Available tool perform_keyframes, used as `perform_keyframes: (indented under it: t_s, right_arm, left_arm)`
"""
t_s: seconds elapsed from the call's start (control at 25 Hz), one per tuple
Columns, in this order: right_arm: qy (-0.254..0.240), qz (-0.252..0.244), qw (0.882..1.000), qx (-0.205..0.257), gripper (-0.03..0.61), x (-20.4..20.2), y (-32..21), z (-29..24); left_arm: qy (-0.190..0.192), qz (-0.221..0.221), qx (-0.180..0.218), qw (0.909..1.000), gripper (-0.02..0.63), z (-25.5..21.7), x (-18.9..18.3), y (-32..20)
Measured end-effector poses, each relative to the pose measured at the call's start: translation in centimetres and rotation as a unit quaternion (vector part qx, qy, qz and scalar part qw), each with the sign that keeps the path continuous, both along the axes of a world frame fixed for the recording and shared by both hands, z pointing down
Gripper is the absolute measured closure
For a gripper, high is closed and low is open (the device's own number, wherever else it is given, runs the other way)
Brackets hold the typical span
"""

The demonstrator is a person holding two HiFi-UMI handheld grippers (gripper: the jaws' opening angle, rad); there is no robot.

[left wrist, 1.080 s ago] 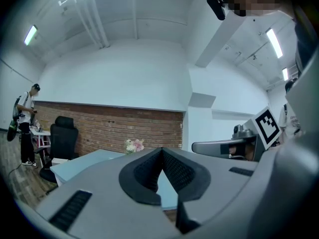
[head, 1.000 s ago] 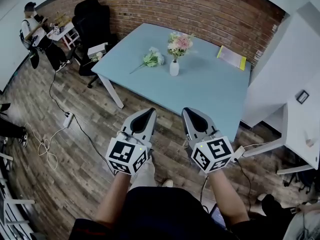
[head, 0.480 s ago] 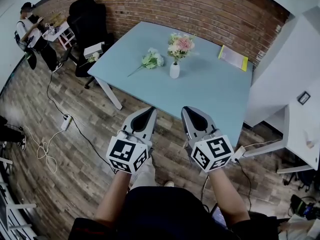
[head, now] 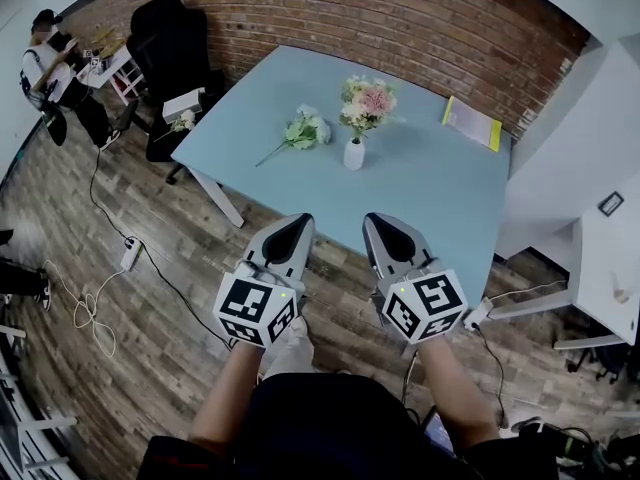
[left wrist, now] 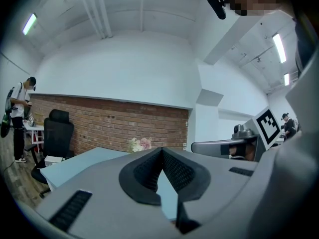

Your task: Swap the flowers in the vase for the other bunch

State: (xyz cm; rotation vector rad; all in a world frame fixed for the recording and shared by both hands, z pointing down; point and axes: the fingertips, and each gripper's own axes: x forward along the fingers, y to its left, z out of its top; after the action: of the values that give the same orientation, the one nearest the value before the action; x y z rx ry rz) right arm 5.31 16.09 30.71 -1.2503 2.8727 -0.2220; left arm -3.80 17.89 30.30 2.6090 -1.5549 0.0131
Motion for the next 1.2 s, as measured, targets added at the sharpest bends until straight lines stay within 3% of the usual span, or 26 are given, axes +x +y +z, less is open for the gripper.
perform_keyframes:
  t_s: [1.2]
  right_arm:
    - [0.033, 0.076, 0.996, -0.013, 0.566, -9.7, -12.3, -0.1]
  left_arm:
    - [0.033, 0.070, -0.012, 0.9969, 0.611, 0.4, -9.9, -13.0]
